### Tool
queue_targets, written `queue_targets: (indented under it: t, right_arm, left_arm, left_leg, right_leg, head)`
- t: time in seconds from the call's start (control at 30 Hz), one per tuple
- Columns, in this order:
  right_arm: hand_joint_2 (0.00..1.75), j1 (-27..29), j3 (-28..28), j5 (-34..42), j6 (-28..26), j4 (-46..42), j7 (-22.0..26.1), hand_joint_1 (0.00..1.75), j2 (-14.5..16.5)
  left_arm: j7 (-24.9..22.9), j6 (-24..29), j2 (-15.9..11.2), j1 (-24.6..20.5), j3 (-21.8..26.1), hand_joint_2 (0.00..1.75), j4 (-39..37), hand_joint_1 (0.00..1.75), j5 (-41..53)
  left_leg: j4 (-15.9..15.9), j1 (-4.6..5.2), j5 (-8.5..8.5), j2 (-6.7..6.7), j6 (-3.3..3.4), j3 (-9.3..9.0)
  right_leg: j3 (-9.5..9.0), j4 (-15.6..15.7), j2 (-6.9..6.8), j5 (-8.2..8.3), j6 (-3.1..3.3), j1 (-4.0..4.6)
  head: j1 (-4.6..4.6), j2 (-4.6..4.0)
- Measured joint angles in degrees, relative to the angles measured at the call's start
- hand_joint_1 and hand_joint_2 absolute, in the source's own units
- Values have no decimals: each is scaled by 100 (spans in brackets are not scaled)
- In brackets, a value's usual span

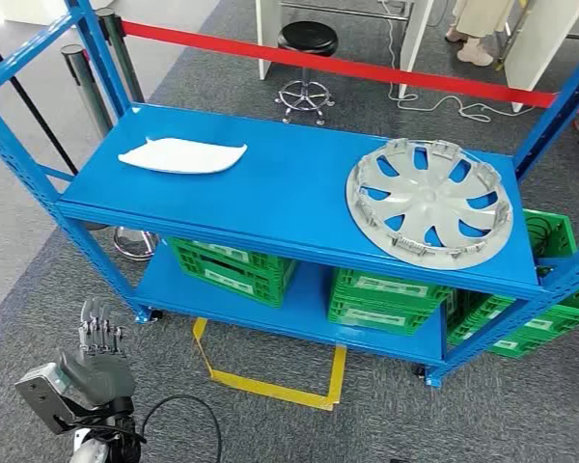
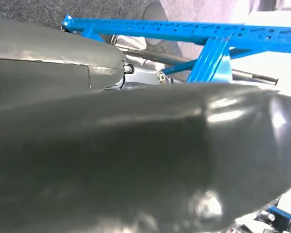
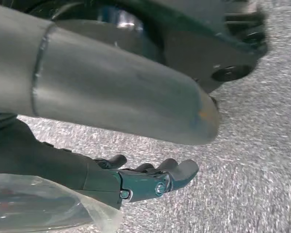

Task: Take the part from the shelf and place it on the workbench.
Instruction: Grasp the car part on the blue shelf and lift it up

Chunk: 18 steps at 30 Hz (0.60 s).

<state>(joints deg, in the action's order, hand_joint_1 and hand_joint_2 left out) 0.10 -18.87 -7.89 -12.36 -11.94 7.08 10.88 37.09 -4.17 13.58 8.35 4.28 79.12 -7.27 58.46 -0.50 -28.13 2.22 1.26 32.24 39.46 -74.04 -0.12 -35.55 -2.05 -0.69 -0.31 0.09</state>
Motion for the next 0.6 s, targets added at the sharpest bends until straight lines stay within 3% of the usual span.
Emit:
queue_targets:
  t: [0.07, 0.13, 0.2, 0.27, 0.33, 0.37, 0.4, 0.47, 0.5, 0.53, 0.6]
  right_arm:
    - [0, 0, 12, -14, 1, 1, 6, 0, 0]
    - [0, -1, 36, -44, 1, 6, 17, 0, -4]
    - [0, -9, 51, -76, -5, 15, 7, 0, -9]
    - [0, -17, 54, -91, -17, 19, -43, 0, -7]
    - [0, -16, 54, -106, -22, 19, -161, 0, -5]
    - [0, -13, 54, -119, -17, 21, -248, 0, -4]
    - [0, -8, 54, -130, -1, 24, -329, 0, -5]
    - [0, -2, 53, -140, 37, 30, -441, 0, -6]
    - [0, -2, 52, -140, 52, 31, -464, 0, -7]
    - [0, -5, 51, -142, 58, 32, -476, 0, -7]
    - [0, -12, 51, -152, 76, 32, -477, 0, -7]
  left_arm:
    - [0, 1, 1, -1, -5, 0, 0, 0, -19]
    - [0, 20, 2, -12, -15, 0, 1, 0, -38]
    - [3, 75, 1, -25, -24, 0, 3, 0, -15]
    - [20, 160, -5, -22, -27, 0, 5, 0, 56]
    - [40, 230, -13, -23, -31, 0, 8, 0, 121]
    - [47, 237, -16, -34, -37, 0, 9, 0, 125]
    - [51, 218, -17, -45, -45, 0, 9, 0, 95]
    - [55, 147, -19, -59, -60, 0, 9, 0, 0]
    - [55, 116, -21, -60, -63, 0, 9, 0, -45]
    - [55, 100, -23, -61, -64, 0, 9, 0, -68]
    - [63, 93, -28, -66, -68, 0, 9, 0, -70]
  left_leg:
    - [1, 0, -1, 64, -2, -8]
    - [13, 4, -1, 180, -26, 1]
    - [16, -5, 18, 275, -87, 40]
    - [3, -25, 36, 340, -153, 61]
    - [151, -19, -76, 202, -208, 121]
    - [396, -14, -221, 84, -234, 227]
    - [758, -12, -407, -34, -259, 390]
    - [1472, -21, -690, -118, -293, 720]
    - [1608, -24, -687, -126, -299, 782]
    - [1505, -26, -566, -130, -296, 728]
    - [798, -26, -165, -145, -267, 377]
  right_leg:
    - [-207, 460, 53, 272, 18, -2]
    - [-565, 1217, 286, 573, 54, -21]
    - [-732, 1530, 436, 605, 82, -26]
    - [-758, 1566, 365, 619, 120, -22]
    - [-786, 1605, 278, 638, 179, -42]
    - [-801, 1622, 226, 642, 207, -52]
    - [-809, 1624, 174, 636, 224, -48]
    - [-815, 1623, 78, 625, 243, -43]
    - [-819, 1622, 43, 621, 244, -42]
    - [-827, 1621, 20, 617, 240, -42]
    - [-855, 1621, -4, 601, 219, -42]
  head:
    - [1, 1]
    - [-2, 1]
    - [-5, 2]
    - [-5, 2]
    - [-28, 2]
    - [-43, 1]
    - [-57, 1]
    - [-64, 1]
    - [-65, 1]
    - [-66, 1]
    - [-66, 2]
